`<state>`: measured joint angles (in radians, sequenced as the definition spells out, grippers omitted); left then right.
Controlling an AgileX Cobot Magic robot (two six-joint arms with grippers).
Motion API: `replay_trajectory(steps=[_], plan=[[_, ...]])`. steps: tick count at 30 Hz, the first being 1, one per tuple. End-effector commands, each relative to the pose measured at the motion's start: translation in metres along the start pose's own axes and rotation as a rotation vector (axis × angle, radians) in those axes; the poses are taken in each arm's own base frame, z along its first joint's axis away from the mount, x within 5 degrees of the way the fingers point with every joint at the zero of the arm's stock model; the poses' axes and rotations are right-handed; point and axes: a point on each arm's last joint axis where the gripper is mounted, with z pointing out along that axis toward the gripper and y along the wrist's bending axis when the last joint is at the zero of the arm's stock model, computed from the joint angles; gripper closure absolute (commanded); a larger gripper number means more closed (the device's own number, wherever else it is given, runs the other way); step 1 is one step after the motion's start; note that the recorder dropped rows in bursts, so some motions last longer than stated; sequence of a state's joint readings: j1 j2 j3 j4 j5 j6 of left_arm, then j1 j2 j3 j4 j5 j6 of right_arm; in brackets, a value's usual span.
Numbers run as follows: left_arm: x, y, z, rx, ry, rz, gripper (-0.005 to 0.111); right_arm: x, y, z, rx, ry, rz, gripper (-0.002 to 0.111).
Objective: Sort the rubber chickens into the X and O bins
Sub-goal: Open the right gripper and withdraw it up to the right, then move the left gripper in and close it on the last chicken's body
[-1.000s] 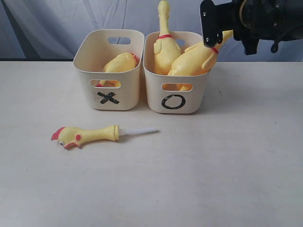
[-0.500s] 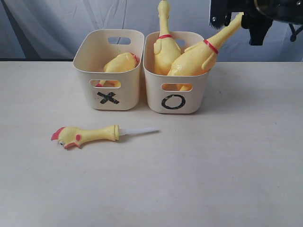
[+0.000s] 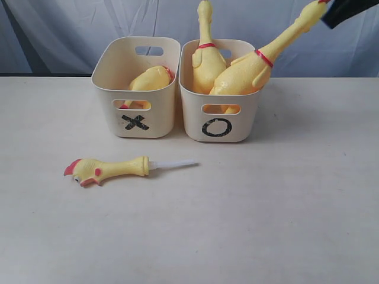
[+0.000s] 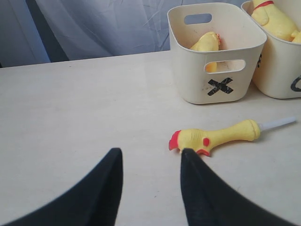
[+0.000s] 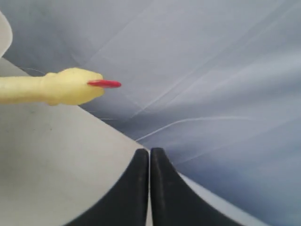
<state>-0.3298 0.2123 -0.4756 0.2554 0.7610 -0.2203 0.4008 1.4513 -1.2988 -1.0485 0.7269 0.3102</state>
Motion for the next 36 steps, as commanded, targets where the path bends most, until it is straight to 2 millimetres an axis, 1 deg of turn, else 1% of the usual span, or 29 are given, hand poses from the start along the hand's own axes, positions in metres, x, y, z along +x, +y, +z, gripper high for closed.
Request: replay_trajectory(steps=[1, 5, 10, 13, 17, 19, 20, 22, 24, 26, 29, 31, 36], plan=[[0.002, -0.003, -0.001, 0.030, 0.010, -0.034, 0.067, 0.009, -0.010, -0.019, -0.043, 0.053, 0.224, 0.108], [0.003, -0.006, -0.001, 0.069, 0.014, -0.011, 0.067, 0.018, -0.006, -0.031, -0.110, 0.026, 0.286, 0.108], [0.003, -0.010, -0.001, 0.107, 0.016, 0.025, 0.067, 0.040, 0.009, -0.043, -0.174, -0.032, 0.280, 0.108], [0.003, -0.010, -0.001, 0.117, 0.015, 0.052, 0.067, 0.053, 0.018, -0.054, -0.228, -0.082, 0.325, 0.108], [0.002, -0.011, -0.001, 0.124, -0.007, 0.128, 0.067, 0.072, 0.023, -0.078, -0.317, -0.121, 0.474, 0.108], [-0.003, -0.012, 0.000, 0.126, -0.047, 0.174, 0.067, 0.083, 0.025, -0.090, -0.344, -0.158, 0.521, 0.108], [-0.007, -0.012, 0.000, 0.128, -0.088, 0.177, 0.067, 0.090, 0.024, -0.100, -0.349, -0.200, 0.541, 0.108], [-0.013, -0.014, 0.003, 0.135, -0.133, 0.166, 0.067, 0.101, 0.024, -0.112, -0.362, -0.233, 0.581, 0.108], [-0.017, -0.016, 0.009, 0.142, -0.134, 0.162, 0.067, 0.113, 0.025, -0.124, -0.374, -0.261, 0.623, 0.108], [-0.019, -0.019, 0.019, 0.159, -0.098, 0.193, 0.067, 0.124, 0.021, -0.138, -0.369, -0.304, 0.657, 0.108], [-0.022, -0.029, 0.041, 0.228, -0.044, 0.283, 0.067, 0.142, 0.020, -0.156, -0.379, -0.336, 0.722, 0.108], [-0.024, -0.035, 0.059, 0.258, 0.001, 0.364, 0.067, 0.151, 0.020, -0.165, -0.394, -0.352, 0.766, 0.108], [-0.029, -0.040, 0.088, 0.276, 0.047, 0.514, 0.067, 0.164, 0.016, -0.179, -0.381, -0.367, 0.779, 0.108]])
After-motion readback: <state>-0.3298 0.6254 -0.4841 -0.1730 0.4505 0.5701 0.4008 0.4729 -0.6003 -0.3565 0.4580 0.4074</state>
